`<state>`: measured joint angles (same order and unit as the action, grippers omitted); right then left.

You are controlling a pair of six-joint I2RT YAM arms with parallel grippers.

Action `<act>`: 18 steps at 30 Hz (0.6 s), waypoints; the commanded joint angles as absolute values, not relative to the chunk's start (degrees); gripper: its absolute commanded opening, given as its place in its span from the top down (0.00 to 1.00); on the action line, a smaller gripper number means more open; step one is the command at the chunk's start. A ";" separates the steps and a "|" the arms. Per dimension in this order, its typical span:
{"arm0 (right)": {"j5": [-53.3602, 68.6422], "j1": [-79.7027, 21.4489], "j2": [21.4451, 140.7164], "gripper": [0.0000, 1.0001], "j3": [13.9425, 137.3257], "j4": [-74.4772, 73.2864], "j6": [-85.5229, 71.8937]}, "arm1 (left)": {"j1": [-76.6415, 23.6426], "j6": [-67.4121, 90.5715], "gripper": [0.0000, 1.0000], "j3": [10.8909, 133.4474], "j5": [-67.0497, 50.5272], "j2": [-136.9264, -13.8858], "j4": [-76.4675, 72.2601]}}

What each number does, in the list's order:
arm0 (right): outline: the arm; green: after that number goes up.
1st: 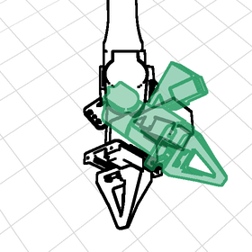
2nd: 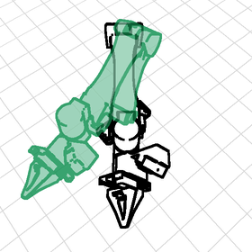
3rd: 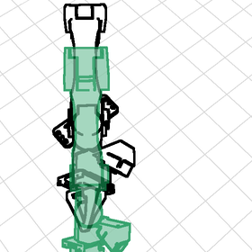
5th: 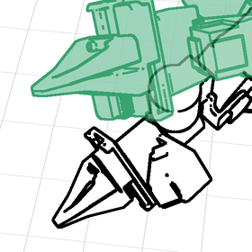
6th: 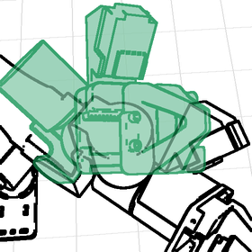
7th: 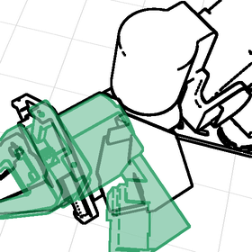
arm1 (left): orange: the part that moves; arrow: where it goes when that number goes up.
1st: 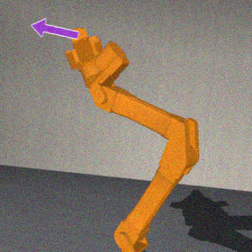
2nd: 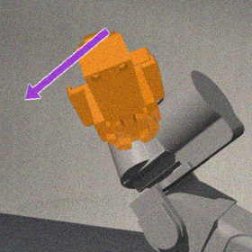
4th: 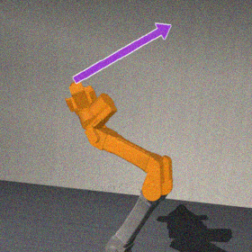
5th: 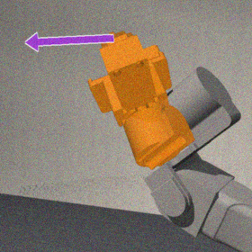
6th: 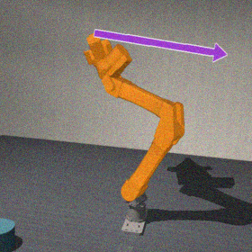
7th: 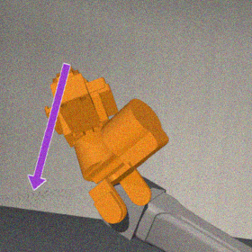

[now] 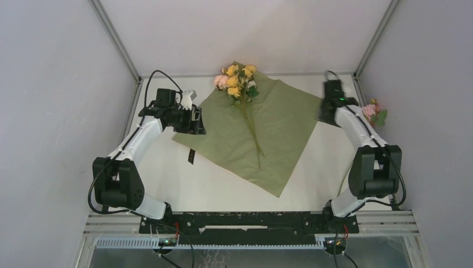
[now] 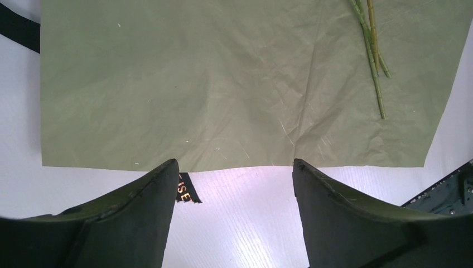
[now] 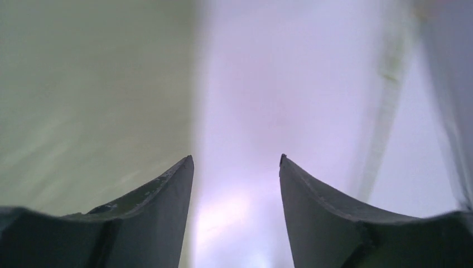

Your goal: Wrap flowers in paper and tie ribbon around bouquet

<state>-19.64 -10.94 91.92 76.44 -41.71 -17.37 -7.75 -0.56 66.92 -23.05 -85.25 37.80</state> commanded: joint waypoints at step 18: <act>-10.03 25.27 102.36 0.34 64.17 -33.39 -20.04 | -7.74 -2.99 0.21 67.10 -18.73 -81.29 37.09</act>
<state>-15.38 24.01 100.64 64.12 -36.07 -20.53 -7.75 -2.13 66.78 -19.55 -83.13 37.63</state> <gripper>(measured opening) 0.685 0.796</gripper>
